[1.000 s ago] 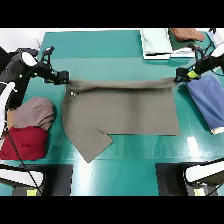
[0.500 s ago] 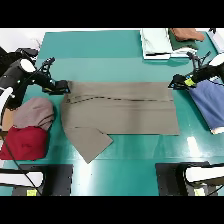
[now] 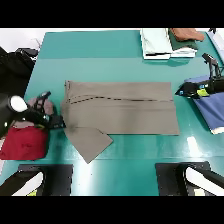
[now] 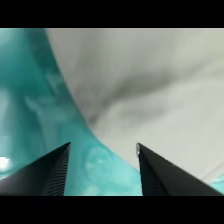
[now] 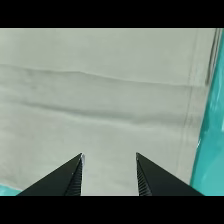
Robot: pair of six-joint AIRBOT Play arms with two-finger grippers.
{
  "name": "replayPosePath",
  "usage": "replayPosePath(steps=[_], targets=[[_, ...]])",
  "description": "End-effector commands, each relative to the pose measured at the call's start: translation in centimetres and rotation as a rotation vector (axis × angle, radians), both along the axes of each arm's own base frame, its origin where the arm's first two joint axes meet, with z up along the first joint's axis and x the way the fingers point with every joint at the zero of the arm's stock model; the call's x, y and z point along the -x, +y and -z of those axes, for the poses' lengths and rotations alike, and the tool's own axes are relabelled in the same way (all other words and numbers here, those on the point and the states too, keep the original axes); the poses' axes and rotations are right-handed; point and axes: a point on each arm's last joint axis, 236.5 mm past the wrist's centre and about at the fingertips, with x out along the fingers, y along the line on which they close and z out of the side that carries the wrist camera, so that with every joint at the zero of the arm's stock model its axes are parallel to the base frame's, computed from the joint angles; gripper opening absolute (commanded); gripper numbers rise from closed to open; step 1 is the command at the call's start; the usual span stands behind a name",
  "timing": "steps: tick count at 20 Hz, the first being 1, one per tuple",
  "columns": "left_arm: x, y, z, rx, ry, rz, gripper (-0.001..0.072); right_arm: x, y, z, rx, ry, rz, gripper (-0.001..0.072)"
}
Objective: Fold the shirts.
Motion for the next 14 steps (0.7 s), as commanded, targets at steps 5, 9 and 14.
replayPosePath(steps=[5,9,14], targets=[[3.0,-3.7,3.4,0.183,0.023,-0.137,0.0483,1.1,0.4,-1.2,0.003,-0.051,0.007,0.0379],[2.0,-5.8,3.1,0.226,-0.037,-0.121,0.0479,1.0,0.7,-1.5,-0.015,-0.059,0.008,0.0379],[0.9,-7.0,0.4,0.223,-0.082,-0.027,0.0023,2.8,-0.8,0.7,-0.001,0.026,0.025,0.0379]])
